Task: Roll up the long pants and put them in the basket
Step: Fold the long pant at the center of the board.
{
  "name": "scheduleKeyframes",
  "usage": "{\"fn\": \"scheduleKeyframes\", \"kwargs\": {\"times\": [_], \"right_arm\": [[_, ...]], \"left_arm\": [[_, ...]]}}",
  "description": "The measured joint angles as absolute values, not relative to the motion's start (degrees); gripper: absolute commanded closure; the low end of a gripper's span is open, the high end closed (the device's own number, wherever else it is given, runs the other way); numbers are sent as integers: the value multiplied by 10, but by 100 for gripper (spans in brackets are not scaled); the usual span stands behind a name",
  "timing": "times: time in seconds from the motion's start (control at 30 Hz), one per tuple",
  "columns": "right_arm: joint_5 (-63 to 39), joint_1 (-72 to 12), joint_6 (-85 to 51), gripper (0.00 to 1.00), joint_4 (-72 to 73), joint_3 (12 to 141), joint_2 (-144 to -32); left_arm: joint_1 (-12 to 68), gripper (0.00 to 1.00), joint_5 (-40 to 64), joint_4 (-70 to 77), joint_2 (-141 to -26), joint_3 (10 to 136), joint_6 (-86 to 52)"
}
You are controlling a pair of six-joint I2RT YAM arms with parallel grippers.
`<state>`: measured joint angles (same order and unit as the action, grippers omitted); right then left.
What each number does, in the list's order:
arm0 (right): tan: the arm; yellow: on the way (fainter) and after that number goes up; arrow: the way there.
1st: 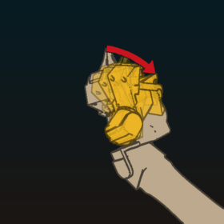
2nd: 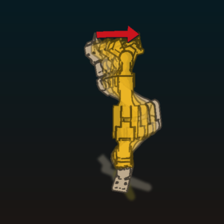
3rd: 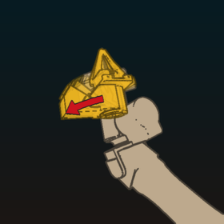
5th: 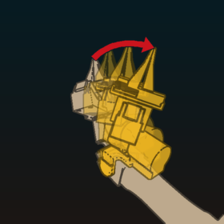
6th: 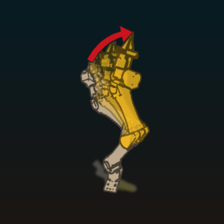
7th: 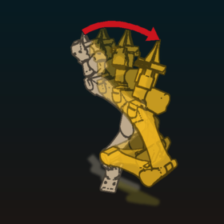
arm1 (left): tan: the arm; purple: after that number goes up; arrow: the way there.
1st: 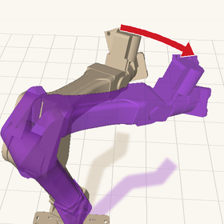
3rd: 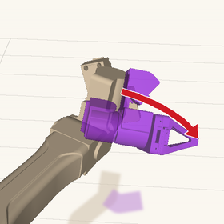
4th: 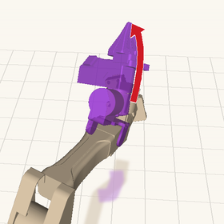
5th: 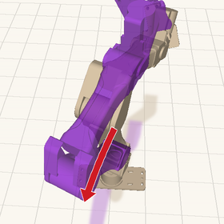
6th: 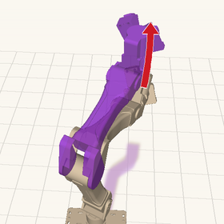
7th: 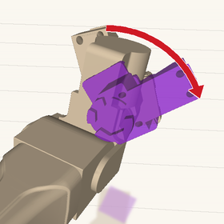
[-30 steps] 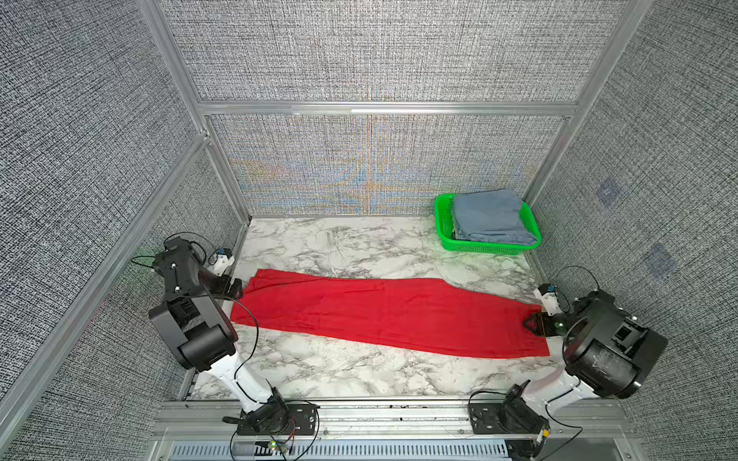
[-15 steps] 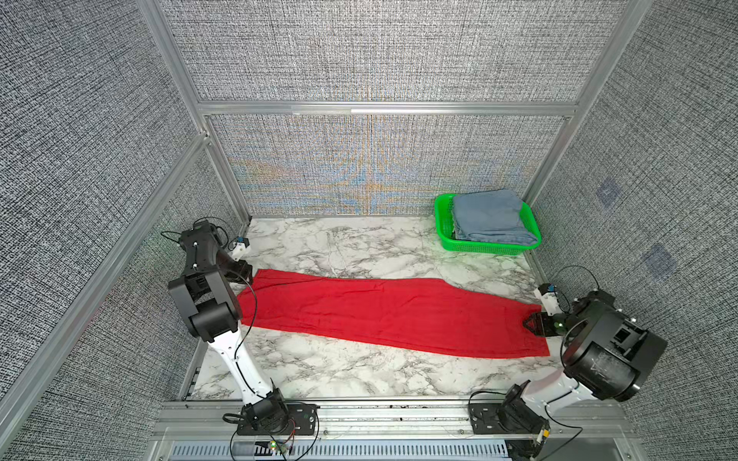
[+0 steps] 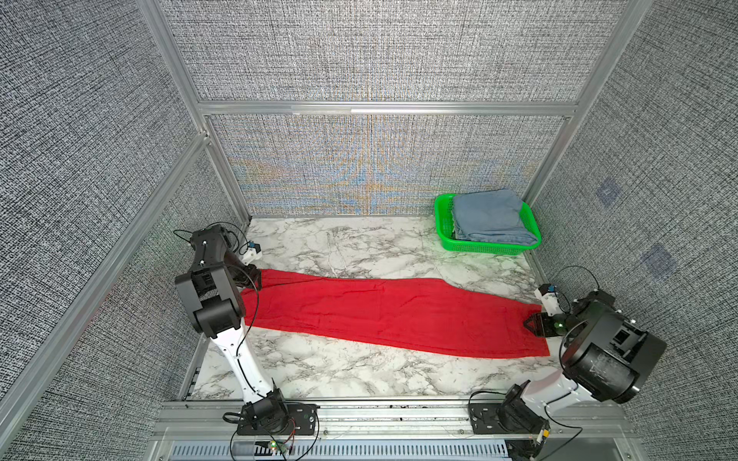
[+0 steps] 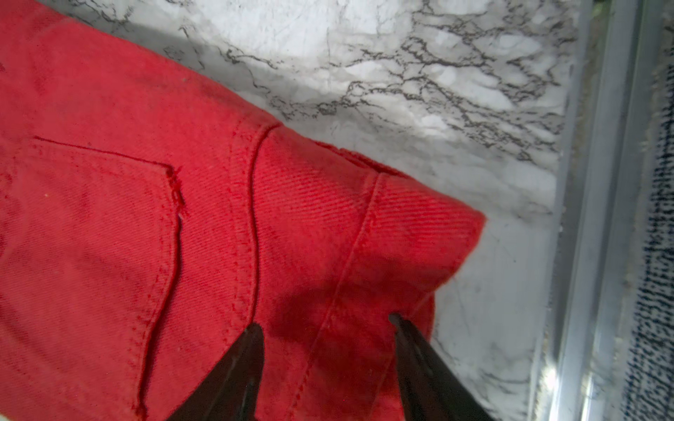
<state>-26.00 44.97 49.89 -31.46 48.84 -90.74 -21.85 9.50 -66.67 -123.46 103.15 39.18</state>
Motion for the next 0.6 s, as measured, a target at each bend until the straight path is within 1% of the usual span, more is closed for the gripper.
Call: {"fn": "scheduleKeyframes", "kwargs": {"times": [0.1,0.2,0.23,0.5,0.6], "right_arm": [[-260,450,497,39,-315,488,-905],[-260,450,496,39,-314,485,-902],[-260,450,495,39,-314,484,-900],[-267,450,492,39,-314,479,-884],[-269,450,489,39,-314,479,-879]], "left_arm": [[-213,38,89,-643,-1249,1037,389],[-210,50,87,-623,-1267,1055,375],[-210,52,85,-617,-1274,1065,371],[-210,52,75,-598,-1313,1106,353],[-210,55,76,-599,-1316,1108,353]]}}
